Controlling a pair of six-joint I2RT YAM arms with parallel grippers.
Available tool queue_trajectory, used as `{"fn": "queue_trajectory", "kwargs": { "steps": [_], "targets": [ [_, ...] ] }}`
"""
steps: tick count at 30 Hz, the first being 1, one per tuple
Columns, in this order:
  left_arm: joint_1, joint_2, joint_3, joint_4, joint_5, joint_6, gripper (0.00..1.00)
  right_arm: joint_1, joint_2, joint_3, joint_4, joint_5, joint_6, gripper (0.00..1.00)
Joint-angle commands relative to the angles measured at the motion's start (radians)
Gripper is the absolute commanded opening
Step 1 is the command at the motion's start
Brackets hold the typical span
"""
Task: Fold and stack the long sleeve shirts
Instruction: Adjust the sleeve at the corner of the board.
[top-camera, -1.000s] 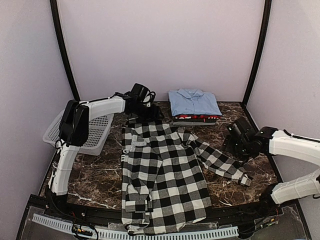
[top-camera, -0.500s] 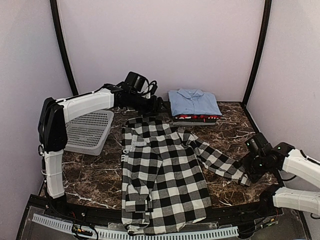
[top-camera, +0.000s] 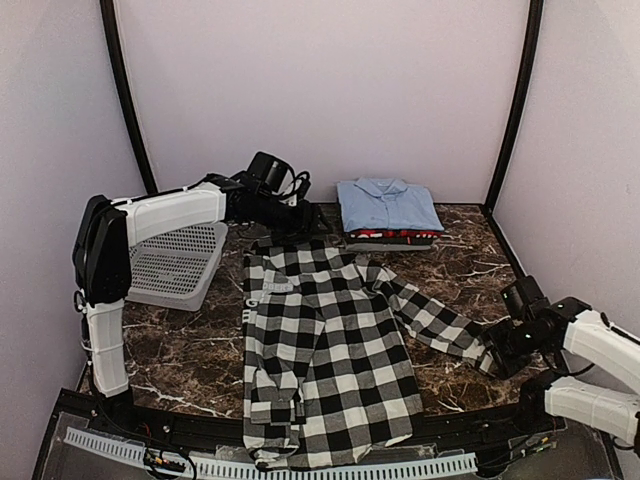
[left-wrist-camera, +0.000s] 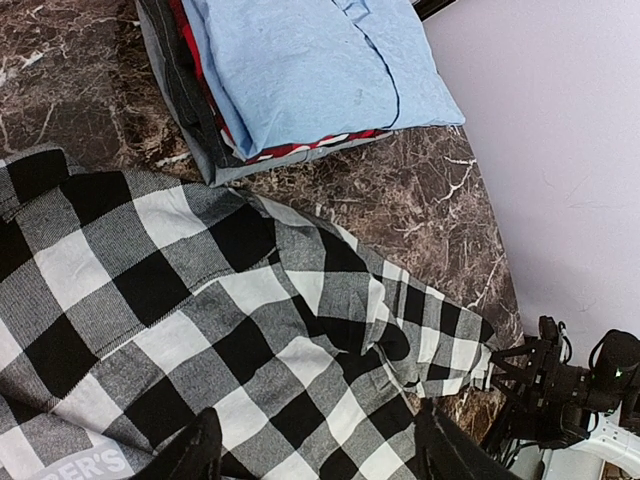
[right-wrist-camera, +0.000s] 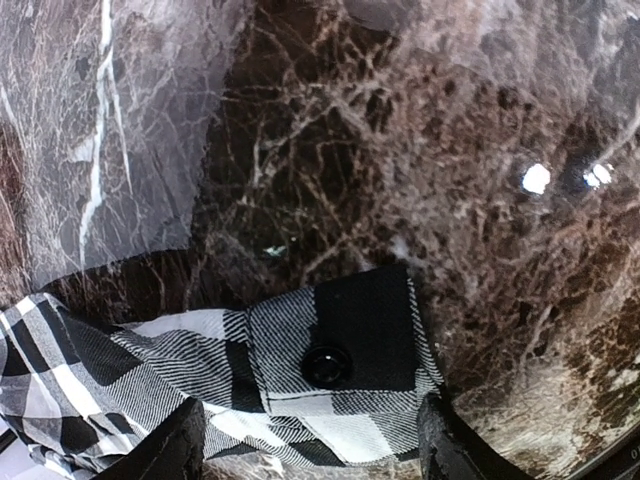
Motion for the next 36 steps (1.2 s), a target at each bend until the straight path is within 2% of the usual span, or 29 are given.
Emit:
{"fn": "queue_trajectory", "kwargs": {
  "steps": [1,6,8,11,13,18,22,28,31,36],
  "targets": [
    [0.001,-0.065,-0.017,0.015,0.009,-0.014,0.64,-0.027,0.095,-0.050,0.071,-0.005,-0.027,0.68],
    [0.001,-0.069,-0.017,0.017,0.013,-0.022,0.64,-0.042,0.255,0.013,0.106,0.021,-0.091,0.61],
    [0.001,-0.069,-0.017,0.017,0.017,-0.023,0.64,-0.048,0.301,0.031,0.123,0.028,-0.115,0.56],
    [0.001,-0.073,-0.017,0.016,0.019,-0.024,0.64,-0.062,0.347,0.045,0.180,0.042,-0.168,0.43],
    [0.002,-0.074,-0.017,0.014,0.017,-0.025,0.64,-0.074,0.393,0.074,0.215,0.057,-0.204,0.41],
    [0.001,-0.079,-0.014,0.007,0.014,-0.018,0.64,-0.141,0.520,0.169,0.283,0.088,-0.354,0.53],
    [0.002,-0.081,-0.012,0.002,0.014,-0.012,0.64,-0.218,0.583,0.241,0.265,0.075,-0.449,0.62],
    [0.004,-0.082,-0.014,0.003,0.020,-0.009,0.64,-0.298,0.518,0.332,0.141,0.113,-0.507,0.65],
    [0.004,-0.084,-0.014,0.009,0.027,-0.012,0.64,-0.349,0.491,0.330,0.112,0.097,-0.535,0.66],
    [0.004,-0.085,-0.015,0.010,0.035,-0.012,0.64,-0.361,0.494,0.284,0.114,0.080,-0.545,0.73]
  ]
}}
